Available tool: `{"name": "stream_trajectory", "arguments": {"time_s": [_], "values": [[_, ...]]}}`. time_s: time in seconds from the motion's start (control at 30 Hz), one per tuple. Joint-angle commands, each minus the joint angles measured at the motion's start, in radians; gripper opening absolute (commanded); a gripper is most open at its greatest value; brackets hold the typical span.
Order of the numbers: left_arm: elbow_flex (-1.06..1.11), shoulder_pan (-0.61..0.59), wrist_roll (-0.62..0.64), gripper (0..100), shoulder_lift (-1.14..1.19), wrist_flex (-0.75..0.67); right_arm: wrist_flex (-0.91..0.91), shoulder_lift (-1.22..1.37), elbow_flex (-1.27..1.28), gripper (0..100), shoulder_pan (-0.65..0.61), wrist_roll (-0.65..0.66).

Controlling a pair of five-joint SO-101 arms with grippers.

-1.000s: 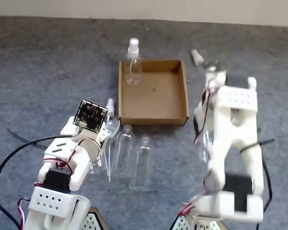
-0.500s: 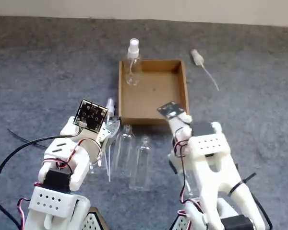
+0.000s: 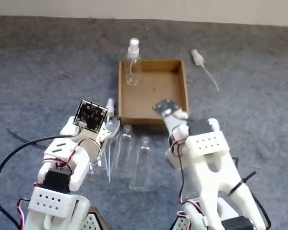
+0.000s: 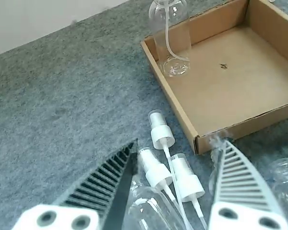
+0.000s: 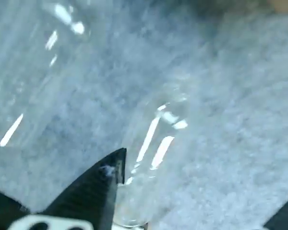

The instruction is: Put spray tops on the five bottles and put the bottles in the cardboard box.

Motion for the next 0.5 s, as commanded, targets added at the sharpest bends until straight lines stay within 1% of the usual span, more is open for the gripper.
{"name": "stream_trajectory", "arguments": {"time_s": [0.0, 0.1, 0.2, 0.47], "values": [[-0.002, -0.012, 0.005, 24, 0.001, -0.028, 0.05, -0.007, -0.298, 42.9, 0.139, 0.008], [-0.002, -0.012, 0.005, 24, 0.001, -0.028, 0.071, 0.048, -0.515, 42.9, 0.22, 0.008], [-0.002, -0.012, 0.005, 24, 0.001, -0.028, 0.021, 0.165, -0.684, 42.9, 0.236, 0.008], [0.013, -0.012, 0.005, 24, -0.007, -0.031, -0.134, 0.7, -1.125, 42.9, 0.262, 0.008]]}}
